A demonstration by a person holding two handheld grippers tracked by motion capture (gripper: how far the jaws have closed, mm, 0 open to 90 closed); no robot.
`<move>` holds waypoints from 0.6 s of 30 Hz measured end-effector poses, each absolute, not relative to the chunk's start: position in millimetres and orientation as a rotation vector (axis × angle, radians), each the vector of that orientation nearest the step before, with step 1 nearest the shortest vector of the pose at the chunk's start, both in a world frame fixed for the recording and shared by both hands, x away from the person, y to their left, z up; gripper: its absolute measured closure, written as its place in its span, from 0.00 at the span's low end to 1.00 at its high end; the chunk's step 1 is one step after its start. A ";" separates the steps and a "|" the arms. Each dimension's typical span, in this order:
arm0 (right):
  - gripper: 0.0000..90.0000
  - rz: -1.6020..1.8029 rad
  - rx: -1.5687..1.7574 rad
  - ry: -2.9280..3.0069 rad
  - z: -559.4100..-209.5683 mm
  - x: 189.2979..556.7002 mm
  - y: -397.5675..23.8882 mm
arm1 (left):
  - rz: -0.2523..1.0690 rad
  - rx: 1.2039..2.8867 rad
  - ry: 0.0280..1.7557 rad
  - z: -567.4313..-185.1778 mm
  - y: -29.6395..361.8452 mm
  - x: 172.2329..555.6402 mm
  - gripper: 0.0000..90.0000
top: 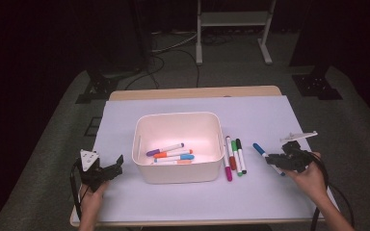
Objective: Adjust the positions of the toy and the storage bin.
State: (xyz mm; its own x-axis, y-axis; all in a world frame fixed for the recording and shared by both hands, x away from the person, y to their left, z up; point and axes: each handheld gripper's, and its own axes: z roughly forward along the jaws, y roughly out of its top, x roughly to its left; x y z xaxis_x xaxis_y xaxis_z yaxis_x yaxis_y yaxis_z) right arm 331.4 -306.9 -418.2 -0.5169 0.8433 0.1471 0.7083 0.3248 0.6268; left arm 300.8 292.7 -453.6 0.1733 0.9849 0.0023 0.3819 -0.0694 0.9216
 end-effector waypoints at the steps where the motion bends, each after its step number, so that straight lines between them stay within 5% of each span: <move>1: 0.84 0.993 1.408 2.382 -411.9 330.1 -305.3 | 0.893 1.599 1.337 -453.7 292.6 300.9 0.00; 18: 0.84 1.256 1.042 2.489 -291.7 318.5 -240.6 | 0.891 1.603 1.337 -453.7 293.0 300.8 0.00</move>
State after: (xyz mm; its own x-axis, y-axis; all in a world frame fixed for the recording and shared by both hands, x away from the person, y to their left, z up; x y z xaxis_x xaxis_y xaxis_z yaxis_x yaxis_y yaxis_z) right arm 318.5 -240.6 -291.7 -0.7430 0.6508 0.1560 0.5120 0.4027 0.7588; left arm 300.8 293.0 -453.7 0.1760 0.9844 0.0046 0.3833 -0.0729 0.9208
